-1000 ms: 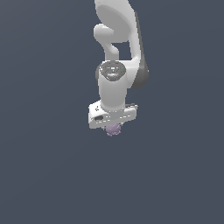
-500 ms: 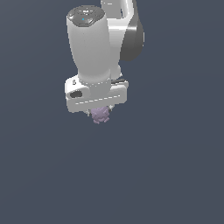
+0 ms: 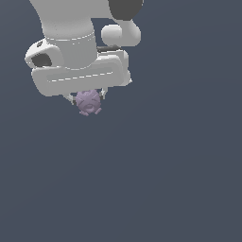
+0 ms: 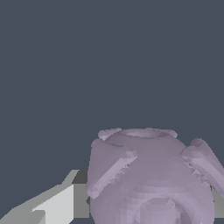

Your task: Pick up the object and move it to a goal position.

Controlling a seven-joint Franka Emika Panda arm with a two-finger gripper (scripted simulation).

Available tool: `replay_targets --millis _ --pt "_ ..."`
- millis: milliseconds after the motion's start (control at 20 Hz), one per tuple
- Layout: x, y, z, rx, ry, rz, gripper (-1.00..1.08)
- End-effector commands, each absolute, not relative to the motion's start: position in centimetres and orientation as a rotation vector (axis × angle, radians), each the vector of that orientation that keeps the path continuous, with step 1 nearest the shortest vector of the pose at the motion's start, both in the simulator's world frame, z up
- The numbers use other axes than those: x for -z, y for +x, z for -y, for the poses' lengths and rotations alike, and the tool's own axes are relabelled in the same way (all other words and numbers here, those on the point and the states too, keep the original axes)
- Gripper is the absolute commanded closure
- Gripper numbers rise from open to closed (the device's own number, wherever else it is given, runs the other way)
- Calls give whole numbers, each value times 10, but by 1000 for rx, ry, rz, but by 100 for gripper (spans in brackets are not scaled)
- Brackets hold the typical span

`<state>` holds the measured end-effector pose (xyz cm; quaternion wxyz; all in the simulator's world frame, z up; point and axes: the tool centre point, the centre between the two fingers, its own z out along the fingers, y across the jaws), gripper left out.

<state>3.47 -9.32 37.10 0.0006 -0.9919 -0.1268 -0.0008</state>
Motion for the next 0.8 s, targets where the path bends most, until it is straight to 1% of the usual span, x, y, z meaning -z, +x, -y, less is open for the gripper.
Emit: replay_targets --millis 0,350,750 --pt "-393 36 103 1 -3115 399 108" --pt "-440 39 124 0 -3115 399 108" --pt "-479 43 142 0 -3116 399 108"
